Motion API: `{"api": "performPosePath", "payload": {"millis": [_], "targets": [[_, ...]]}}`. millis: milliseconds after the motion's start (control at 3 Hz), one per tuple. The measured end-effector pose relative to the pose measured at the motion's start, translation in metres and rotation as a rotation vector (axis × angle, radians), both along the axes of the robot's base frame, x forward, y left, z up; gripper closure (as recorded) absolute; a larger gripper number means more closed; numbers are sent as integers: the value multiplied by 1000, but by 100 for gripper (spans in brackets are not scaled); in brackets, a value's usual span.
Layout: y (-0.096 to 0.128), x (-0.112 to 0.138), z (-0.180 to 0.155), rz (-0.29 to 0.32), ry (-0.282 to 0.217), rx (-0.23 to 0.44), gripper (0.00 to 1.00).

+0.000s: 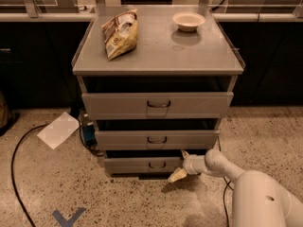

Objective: Open bottom drawer

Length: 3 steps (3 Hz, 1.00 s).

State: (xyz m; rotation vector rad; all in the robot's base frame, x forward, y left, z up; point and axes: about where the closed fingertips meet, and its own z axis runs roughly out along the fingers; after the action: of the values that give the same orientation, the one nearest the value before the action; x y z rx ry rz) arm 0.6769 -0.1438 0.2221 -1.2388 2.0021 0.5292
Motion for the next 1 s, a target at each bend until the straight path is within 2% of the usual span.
{"api": "performPosePath", "payload": {"millis": [333,667,1000], "targets": [[-2,2,0,-3,-3,-4,0],[6,3,-18,1,20,-10,0],[17,-2,-44,2,78,16,0]]}}
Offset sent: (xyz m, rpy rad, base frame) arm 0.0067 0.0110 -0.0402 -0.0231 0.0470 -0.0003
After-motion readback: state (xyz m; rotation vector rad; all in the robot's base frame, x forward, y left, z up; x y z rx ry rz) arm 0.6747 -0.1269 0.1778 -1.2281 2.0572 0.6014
